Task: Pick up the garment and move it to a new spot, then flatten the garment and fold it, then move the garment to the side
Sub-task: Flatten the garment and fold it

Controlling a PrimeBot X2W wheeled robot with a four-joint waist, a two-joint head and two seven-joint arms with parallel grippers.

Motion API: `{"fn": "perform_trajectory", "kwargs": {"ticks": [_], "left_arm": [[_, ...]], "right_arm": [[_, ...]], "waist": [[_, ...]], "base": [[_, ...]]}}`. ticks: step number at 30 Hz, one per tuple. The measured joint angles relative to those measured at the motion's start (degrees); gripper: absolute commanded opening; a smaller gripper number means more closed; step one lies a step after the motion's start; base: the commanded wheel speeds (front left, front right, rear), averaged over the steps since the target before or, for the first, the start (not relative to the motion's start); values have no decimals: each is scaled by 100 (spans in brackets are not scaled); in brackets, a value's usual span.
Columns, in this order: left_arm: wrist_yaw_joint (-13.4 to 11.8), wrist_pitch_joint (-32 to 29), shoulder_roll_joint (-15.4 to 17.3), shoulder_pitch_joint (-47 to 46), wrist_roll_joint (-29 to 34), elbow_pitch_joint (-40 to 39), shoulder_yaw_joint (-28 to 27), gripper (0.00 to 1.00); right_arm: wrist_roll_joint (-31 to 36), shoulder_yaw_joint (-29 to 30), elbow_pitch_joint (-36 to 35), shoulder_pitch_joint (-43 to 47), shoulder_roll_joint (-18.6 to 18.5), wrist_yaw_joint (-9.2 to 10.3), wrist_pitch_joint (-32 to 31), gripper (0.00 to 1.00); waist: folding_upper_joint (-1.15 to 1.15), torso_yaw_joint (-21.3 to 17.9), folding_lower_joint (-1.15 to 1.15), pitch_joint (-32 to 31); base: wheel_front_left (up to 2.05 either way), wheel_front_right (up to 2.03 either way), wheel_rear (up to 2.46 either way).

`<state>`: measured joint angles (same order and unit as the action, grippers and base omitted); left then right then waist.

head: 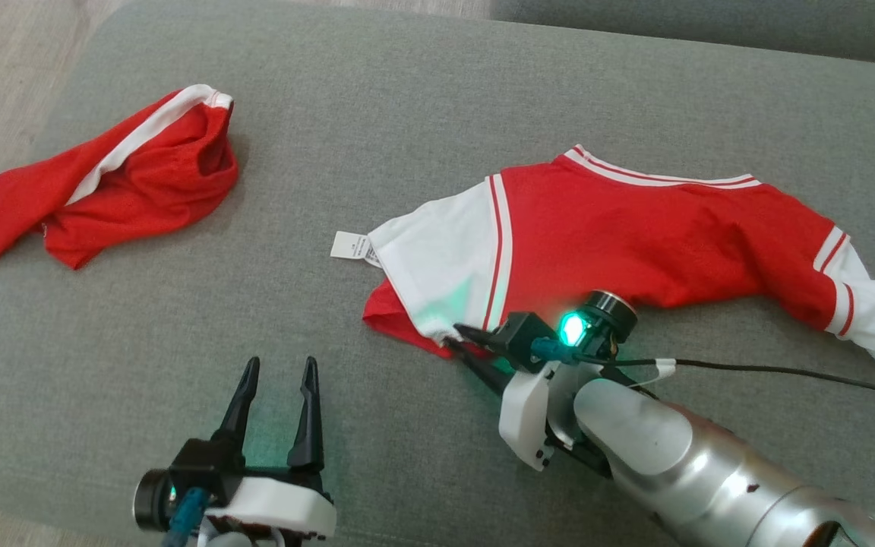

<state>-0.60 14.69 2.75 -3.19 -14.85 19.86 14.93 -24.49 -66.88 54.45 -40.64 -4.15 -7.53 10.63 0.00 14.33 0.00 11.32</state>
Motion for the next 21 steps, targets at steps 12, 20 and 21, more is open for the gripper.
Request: {"fn": "perform_trajectory", "kwargs": {"ticks": [12, 20, 21], "left_arm": [[-41, 0, 2, 13, -79, 59, -69, 100], [20, 0, 2, 143, 30, 126, -229, 100], [20, 0, 3, 143, 30, 132, -237, 100]], "right_arm": [[-108, 1200, -517, -7, 0, 0, 356, 0], [634, 3598, -1870, 761, 3, 0, 374, 0], [670, 3827, -1930, 927, 4, 0, 374, 0]], "waist": [[0, -148, 0, -159], [0, -682, 0, -461], [0, -744, 0, -494]], "base": [[0, 0, 0], [0, 0, 0], [0, 0, 0]]}}
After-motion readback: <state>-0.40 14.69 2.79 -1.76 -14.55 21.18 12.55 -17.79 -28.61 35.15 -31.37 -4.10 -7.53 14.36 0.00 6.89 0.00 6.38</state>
